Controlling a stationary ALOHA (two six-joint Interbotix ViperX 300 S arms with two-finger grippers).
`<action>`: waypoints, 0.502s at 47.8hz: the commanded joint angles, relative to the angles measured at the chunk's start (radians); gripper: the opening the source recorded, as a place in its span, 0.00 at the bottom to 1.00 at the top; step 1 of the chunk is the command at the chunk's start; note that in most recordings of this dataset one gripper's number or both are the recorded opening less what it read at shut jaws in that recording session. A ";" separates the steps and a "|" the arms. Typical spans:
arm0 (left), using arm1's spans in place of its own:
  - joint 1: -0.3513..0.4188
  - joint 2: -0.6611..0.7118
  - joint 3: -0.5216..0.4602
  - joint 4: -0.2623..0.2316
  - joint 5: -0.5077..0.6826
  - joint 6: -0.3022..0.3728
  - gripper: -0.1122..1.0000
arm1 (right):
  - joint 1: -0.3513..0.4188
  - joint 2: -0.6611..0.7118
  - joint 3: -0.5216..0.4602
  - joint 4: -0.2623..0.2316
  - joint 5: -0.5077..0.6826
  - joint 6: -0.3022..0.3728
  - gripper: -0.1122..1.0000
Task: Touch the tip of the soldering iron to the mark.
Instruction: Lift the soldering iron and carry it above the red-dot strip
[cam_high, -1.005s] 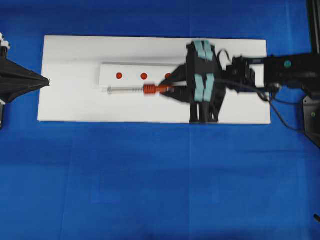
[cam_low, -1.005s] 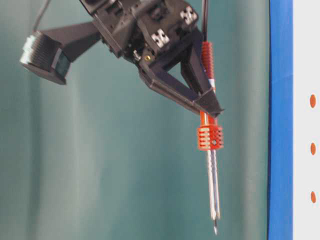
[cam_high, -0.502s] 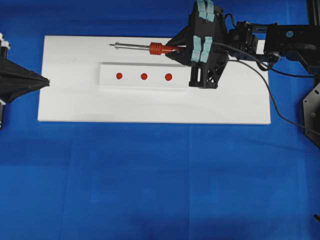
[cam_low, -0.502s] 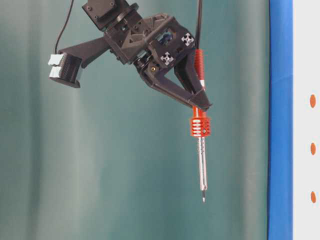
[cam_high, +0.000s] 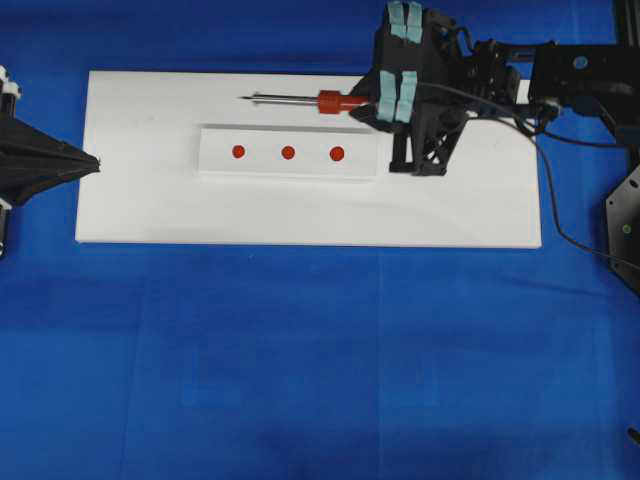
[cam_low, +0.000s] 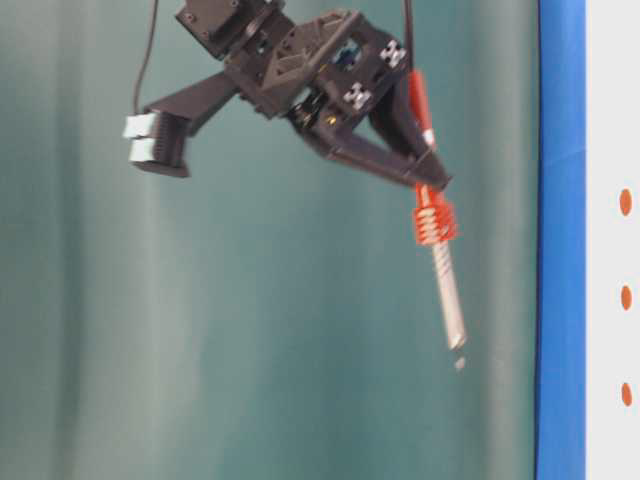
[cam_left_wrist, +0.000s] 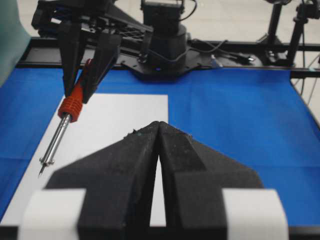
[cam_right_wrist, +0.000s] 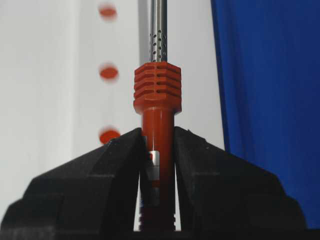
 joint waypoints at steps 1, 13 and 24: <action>0.000 0.009 -0.009 0.003 -0.005 0.000 0.10 | -0.005 -0.026 -0.029 -0.009 0.048 -0.002 0.16; 0.000 0.009 -0.009 0.002 -0.008 0.000 0.10 | -0.005 -0.028 -0.028 -0.028 0.101 -0.002 0.16; 0.000 0.011 -0.009 0.003 -0.006 0.000 0.10 | 0.002 -0.028 -0.028 -0.028 0.084 -0.002 0.16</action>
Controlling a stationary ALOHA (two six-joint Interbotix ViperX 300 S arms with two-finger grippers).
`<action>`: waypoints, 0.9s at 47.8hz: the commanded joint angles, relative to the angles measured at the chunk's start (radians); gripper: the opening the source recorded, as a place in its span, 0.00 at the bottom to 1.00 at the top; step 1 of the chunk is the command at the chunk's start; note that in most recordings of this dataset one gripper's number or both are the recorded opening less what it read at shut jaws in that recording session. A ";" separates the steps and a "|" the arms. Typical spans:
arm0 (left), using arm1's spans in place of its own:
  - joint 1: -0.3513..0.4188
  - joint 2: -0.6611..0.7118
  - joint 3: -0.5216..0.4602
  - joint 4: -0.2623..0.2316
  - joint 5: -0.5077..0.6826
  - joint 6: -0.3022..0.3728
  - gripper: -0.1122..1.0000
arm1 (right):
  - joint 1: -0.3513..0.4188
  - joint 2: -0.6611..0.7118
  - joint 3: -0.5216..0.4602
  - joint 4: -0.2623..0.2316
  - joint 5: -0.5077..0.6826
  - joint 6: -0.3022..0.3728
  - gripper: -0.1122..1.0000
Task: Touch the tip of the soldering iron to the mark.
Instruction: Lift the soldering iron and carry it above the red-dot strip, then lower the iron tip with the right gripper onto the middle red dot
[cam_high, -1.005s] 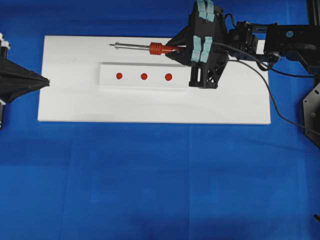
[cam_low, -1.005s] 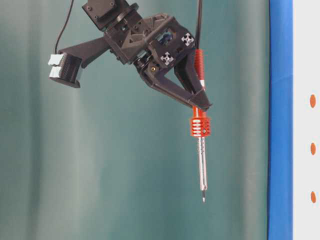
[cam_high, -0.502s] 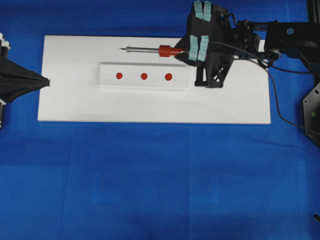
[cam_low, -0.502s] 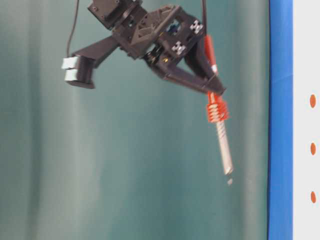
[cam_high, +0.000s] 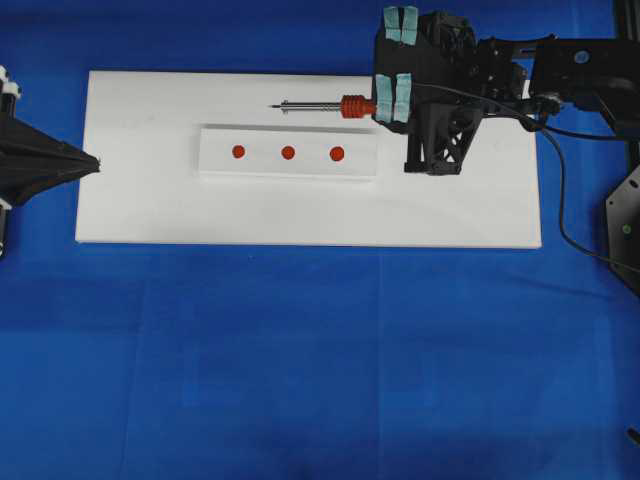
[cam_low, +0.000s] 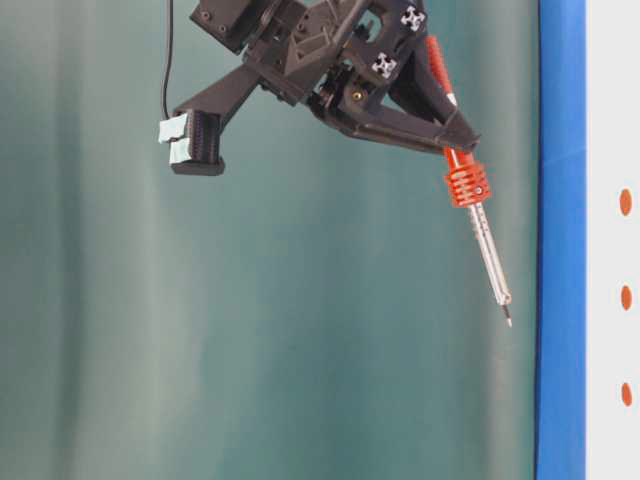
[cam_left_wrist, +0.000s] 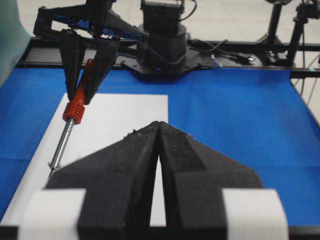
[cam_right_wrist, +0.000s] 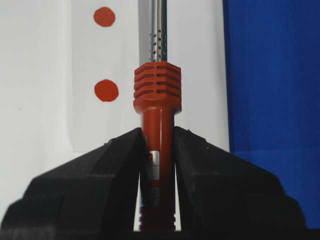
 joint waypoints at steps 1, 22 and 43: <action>0.000 0.008 -0.008 0.002 -0.006 0.000 0.10 | 0.008 -0.026 -0.028 -0.003 -0.014 -0.003 0.16; 0.000 0.008 -0.008 0.002 -0.005 0.002 0.10 | 0.011 -0.026 -0.026 -0.003 -0.020 -0.014 0.16; 0.000 0.006 -0.009 0.002 -0.005 0.002 0.10 | 0.014 -0.026 -0.026 -0.002 -0.029 -0.015 0.16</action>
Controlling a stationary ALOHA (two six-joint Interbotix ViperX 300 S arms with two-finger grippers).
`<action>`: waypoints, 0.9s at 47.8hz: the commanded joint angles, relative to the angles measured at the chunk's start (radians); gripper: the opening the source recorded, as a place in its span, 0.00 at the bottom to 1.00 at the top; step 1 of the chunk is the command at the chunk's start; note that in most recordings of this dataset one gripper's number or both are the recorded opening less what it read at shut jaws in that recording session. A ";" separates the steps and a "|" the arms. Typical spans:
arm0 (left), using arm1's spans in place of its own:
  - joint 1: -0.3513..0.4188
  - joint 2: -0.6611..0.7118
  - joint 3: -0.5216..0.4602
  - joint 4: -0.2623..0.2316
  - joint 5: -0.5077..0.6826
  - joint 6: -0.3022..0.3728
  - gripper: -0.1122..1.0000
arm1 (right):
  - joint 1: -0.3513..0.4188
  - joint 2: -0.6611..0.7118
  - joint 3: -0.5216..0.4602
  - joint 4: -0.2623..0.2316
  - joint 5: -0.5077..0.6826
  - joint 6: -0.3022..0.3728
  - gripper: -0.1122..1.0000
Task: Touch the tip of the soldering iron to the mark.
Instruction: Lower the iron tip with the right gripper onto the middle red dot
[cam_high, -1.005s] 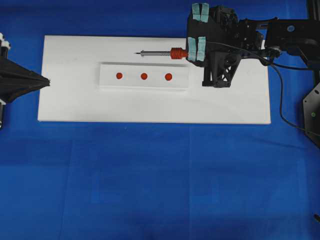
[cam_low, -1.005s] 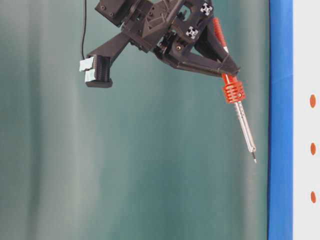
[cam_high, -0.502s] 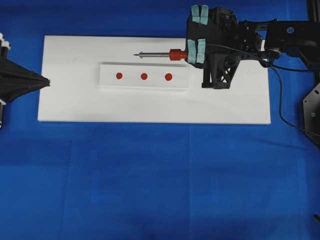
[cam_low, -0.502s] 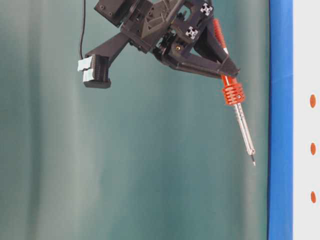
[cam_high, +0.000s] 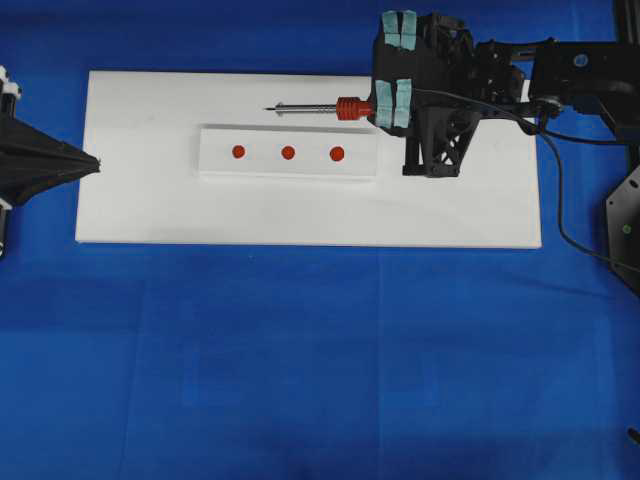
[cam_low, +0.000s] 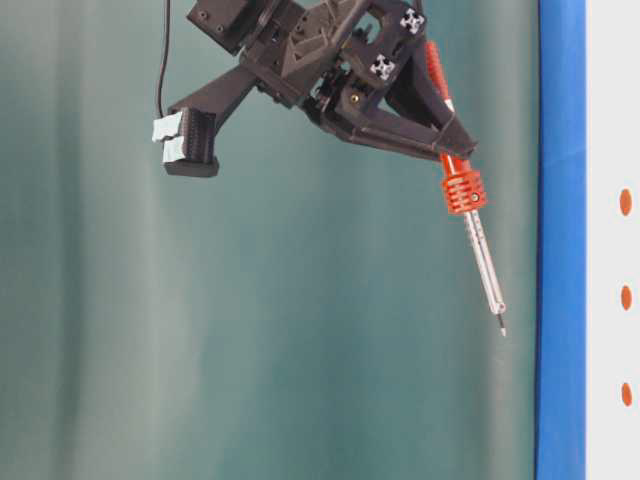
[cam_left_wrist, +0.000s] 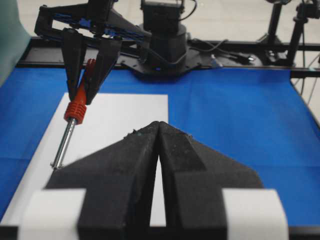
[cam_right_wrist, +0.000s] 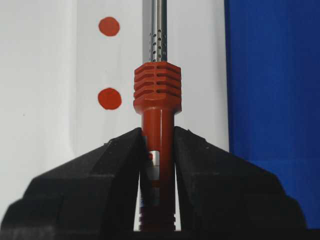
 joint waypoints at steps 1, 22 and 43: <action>0.000 0.008 -0.008 0.002 -0.005 0.002 0.10 | 0.003 -0.025 -0.026 0.000 -0.009 -0.002 0.16; 0.000 0.008 -0.008 0.002 -0.008 0.008 0.10 | 0.032 0.075 -0.043 0.006 -0.048 0.002 0.16; 0.000 0.009 -0.008 0.003 -0.009 0.011 0.10 | 0.060 0.198 -0.086 0.008 -0.101 0.002 0.16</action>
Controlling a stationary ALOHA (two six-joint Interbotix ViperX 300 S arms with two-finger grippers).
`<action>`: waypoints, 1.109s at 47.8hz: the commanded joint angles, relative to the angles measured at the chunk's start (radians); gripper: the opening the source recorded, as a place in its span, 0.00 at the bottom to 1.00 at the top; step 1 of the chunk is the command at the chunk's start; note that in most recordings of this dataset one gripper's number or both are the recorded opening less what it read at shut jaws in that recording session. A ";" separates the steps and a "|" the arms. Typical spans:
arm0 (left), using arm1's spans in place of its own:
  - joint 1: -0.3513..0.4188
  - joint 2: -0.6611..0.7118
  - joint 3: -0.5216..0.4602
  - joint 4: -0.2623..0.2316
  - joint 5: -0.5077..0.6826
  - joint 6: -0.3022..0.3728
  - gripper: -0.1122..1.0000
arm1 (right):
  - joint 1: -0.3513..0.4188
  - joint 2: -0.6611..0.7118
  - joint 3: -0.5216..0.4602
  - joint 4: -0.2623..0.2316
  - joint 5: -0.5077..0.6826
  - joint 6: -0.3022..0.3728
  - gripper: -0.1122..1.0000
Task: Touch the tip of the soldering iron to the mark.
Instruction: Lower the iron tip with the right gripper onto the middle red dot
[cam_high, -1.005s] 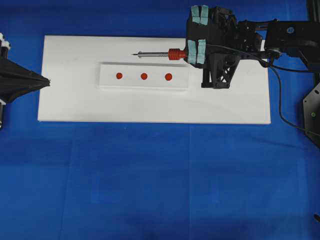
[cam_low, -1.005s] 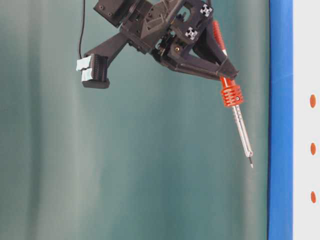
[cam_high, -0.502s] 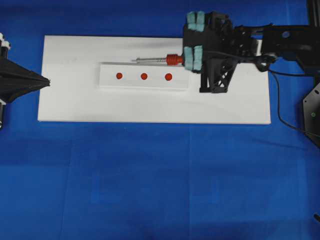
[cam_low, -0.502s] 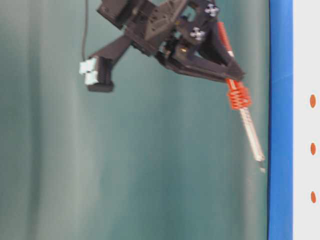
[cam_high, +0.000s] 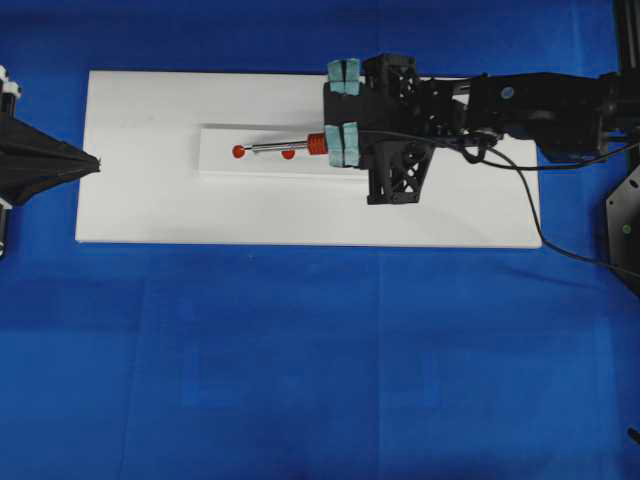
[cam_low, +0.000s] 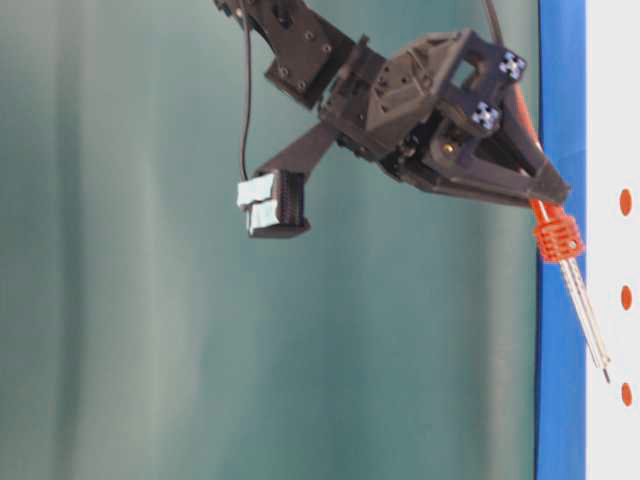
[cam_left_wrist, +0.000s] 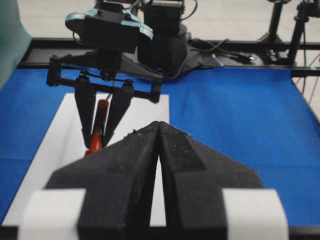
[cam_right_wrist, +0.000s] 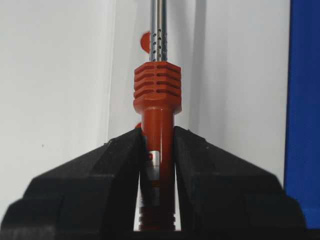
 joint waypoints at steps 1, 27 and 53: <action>0.000 0.009 -0.009 0.000 -0.009 0.003 0.10 | 0.005 -0.002 -0.028 0.002 -0.015 0.000 0.16; 0.000 0.009 -0.009 0.002 -0.009 0.006 0.10 | 0.005 0.020 -0.029 0.002 -0.012 0.003 0.16; 0.000 0.009 -0.009 0.002 -0.011 0.006 0.10 | 0.006 0.018 -0.029 0.002 -0.012 0.005 0.16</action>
